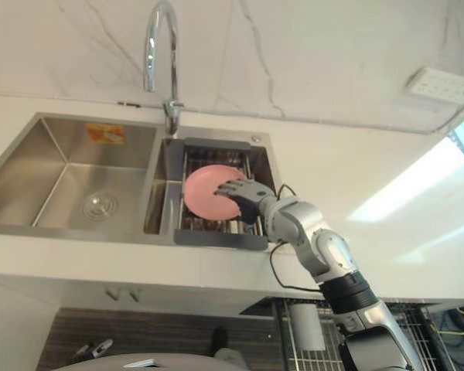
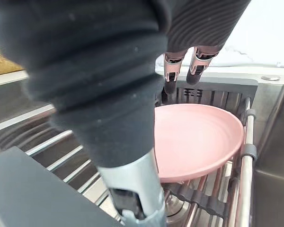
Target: Walk over to the sink, pick up the cup, carry it to the dishwasher, place the cup inside the dishwasher, then close the dishwasher door
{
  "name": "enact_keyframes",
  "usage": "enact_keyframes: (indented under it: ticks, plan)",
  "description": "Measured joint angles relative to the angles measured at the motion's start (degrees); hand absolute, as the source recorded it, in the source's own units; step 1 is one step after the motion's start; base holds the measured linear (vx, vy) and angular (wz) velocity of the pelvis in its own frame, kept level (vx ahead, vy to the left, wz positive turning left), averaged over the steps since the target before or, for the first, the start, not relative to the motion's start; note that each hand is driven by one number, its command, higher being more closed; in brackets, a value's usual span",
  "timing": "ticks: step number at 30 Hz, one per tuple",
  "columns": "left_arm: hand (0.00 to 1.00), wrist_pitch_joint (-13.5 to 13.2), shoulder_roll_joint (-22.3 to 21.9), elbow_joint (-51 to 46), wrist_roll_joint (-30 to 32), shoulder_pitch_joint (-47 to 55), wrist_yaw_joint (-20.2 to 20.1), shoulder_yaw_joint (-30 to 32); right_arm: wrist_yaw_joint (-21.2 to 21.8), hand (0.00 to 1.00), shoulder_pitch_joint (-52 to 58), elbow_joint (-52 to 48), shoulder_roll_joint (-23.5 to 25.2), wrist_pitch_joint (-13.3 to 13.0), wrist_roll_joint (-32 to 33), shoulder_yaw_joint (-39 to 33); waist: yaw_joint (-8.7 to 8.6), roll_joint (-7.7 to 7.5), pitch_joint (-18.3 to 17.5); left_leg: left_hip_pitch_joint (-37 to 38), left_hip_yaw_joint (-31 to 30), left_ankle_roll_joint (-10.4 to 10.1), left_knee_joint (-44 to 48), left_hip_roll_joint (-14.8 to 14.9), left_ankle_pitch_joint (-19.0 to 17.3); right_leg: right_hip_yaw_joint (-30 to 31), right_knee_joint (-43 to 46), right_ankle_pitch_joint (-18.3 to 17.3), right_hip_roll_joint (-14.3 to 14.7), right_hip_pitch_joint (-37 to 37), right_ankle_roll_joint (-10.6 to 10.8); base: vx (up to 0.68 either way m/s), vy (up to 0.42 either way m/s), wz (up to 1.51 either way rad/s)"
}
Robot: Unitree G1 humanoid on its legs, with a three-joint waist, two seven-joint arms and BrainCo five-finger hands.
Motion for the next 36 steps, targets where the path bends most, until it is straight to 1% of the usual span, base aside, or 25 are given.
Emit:
enact_keyframes:
  ticks: [8, 12, 14, 17, 23, 29, 32, 36]
  plan:
    - [0.0, 0.0, 0.16, -0.09, 0.0, 0.99, 0.01, -0.43, -5.96, 0.0, 0.02, 5.15, 0.07, 0.19, -4.45, 0.33, 0.35, 0.4, 0.14, -0.24, -0.26, -0.01, 0.0, -0.02, 0.04, -0.32, 0.0, -0.04, -0.12, -0.04, 0.05, 0.0, 0.0, 0.01]
    - [0.0, 0.0, 0.2, -0.18, 0.02, 0.99, 0.0, -1.07, -7.74, 0.0, 0.02, 6.07, 0.08, 0.44, -5.81, 0.34, 0.46, 0.68, 0.23, -0.54, -0.47, -0.01, 0.02, -0.07, 0.09, -0.61, 0.0, -0.05, -0.26, -0.18, 0.06, -0.01, -0.001, 0.04]
    - [0.0, 0.0, 0.21, -0.3, 0.01, 1.0, 0.0, -1.45, -9.37, 0.0, 0.02, 7.56, 0.11, 0.48, -6.65, 0.35, 0.65, 0.77, 0.27, -0.56, -0.47, -0.01, 0.02, -0.07, 0.1, -0.65, 0.0, -0.05, -0.27, -0.18, 0.07, 0.0, 0.0, 0.0]
    - [0.0, 0.0, 0.2, -1.39, 0.01, 1.36, 0.0, -2.04, -10.28, 0.0, 0.01, 9.14, 0.13, 0.6, -6.84, 0.6, 0.85, 0.88, 0.34, -0.58, -0.51, -0.01, 0.02, -0.08, 0.12, -0.71, 0.0, -0.05, -0.3, -0.17, 0.07, 0.0, 0.0, 0.0]
    - [0.0, -0.02, 0.2, -2.16, 0.0, 1.62, 0.01, -2.13, -10.8, 0.0, 0.01, 10.22, 0.27, 0.16, -7.77, 2.09, 0.88, 1.32, 0.62, -0.63, -0.62, -0.04, -0.02, -0.09, 0.2, -0.86, 0.0, -0.07, -0.32, -0.17, 0.1, 0.0, 0.0, 0.0]
    - [0.0, -0.02, 0.2, -2.19, -0.03, 1.68, 0.01, -2.18, -10.84, 0.0, 0.01, 11.9, 0.38, -0.09, -7.85, 2.38, 1.12, 1.36, 0.65, -0.63, -0.76, -0.04, -0.29, -0.09, 0.33, -1.08, 0.0, -0.12, -0.35, -0.16, 0.16, 0.0, 0.0, 0.0]
    - [0.0, -0.02, 0.2, -2.23, -0.03, 1.77, 0.01, -2.18, -10.86, 0.0, 0.02, 12.31, 0.85, -0.66, -8.47, 2.48, 1.29, 1.36, 0.65, -0.63, -0.83, -0.04, -0.35, -0.09, 0.33, -1.17, 0.0, -0.17, -0.36, -0.13, 0.23, 0.0, 0.0, 0.0]
    - [0.0, -0.02, 0.2, -2.26, -0.06, 1.83, 0.01, -2.2, -10.88, 0.0, 0.01, 12.65, 2.57, -0.56, -8.8, 2.72, 1.38, 1.36, 0.65, -0.62, -1.02, -0.04, -0.4, -0.1, 0.34, -1.34, 0.0, -0.22, -0.41, -0.03, 0.29, 0.0, 0.0, 0.0]
